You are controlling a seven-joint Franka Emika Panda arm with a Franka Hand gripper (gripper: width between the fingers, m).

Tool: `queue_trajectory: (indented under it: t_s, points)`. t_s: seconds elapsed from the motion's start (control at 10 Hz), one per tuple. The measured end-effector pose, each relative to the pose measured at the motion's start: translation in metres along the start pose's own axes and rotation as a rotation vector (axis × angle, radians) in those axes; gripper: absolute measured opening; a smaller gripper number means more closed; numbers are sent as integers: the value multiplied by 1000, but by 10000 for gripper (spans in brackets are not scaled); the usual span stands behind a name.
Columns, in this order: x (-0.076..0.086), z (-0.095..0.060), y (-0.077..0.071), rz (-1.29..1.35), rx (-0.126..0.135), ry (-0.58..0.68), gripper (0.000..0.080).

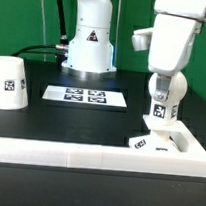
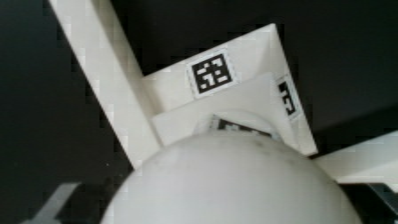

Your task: Assemble lamp

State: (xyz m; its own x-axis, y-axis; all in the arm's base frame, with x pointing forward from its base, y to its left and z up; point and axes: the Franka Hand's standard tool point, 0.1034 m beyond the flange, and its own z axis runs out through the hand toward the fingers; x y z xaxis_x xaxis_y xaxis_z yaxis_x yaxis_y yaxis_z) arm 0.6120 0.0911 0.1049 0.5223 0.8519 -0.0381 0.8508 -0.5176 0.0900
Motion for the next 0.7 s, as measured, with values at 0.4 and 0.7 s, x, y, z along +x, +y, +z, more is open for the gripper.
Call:
queue_trajectory:
  t_s: [0.4,0.7]
  points:
    - [-1,0,-2,369,24,-16,574]
    - [0,0,-2,576,23,-19,574]
